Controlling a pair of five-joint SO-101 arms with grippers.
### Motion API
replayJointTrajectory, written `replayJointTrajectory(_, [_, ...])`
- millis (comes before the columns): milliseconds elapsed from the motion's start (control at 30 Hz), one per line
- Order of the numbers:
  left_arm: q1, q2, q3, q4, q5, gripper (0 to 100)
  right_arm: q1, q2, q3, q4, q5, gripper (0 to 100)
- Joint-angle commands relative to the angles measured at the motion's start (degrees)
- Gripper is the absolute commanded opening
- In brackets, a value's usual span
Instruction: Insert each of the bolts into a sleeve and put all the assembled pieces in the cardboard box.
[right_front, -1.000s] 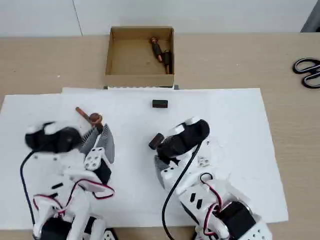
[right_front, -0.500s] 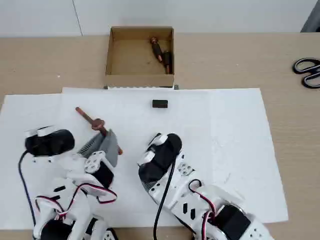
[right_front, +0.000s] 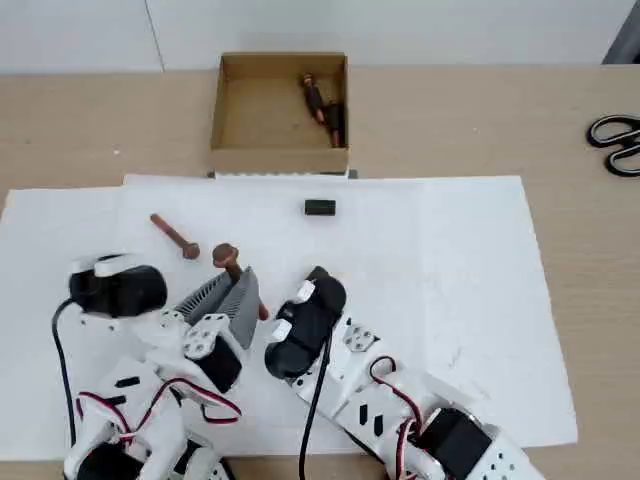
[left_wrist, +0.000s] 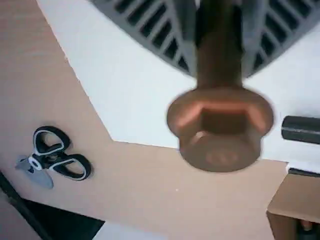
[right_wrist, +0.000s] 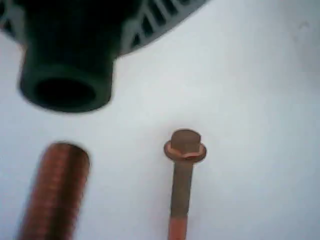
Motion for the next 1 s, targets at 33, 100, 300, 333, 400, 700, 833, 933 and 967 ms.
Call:
replayJointTrajectory(33, [0.09, -0.35, -3.74, 0.0, 0.35, 1, -0.31, -0.48, -0.44, -1.19, 0.35, 0.2])
replayJointTrajectory(100, [0.09, -0.35, -4.53, 0.09, 0.35, 1, -0.31, -0.48, -0.44, -1.54, 0.35, 0.2])
replayJointTrajectory(300, [0.09, -0.26, -4.7, -0.44, 3.6, 1, -0.31, -0.48, -0.62, -1.8, 0.26, 0.2])
replayJointTrajectory(333, [0.0, -0.18, -4.62, -0.97, 4.66, 1, -0.22, -0.48, -0.62, -2.68, 0.26, 0.2])
replayJointTrajectory(400, [0.0, -0.09, -4.44, -1.76, 5.01, 1, 0.4, -0.48, -0.62, -4.88, 0.26, 0.2])
replayJointTrajectory(700, [0.0, -0.09, -2.59, -1.76, 5.1, 1, 3.82, -0.31, -0.53, -8.75, -0.35, 0.2])
replayJointTrajectory(833, [0.0, -0.35, -1.19, -4.31, 5.19, 1, 3.82, -0.31, -0.53, -8.31, -3.34, 0.2])
replayJointTrajectory(933, [-1.67, -0.26, -0.92, -7.91, 5.27, 1, 3.82, -0.31, -0.53, -8.31, -3.25, 0.2])
replayJointTrajectory(967, [-2.46, -0.18, -0.66, -9.05, 5.27, 1, 3.82, -0.4, -0.53, -8.31, -3.16, 0.2])
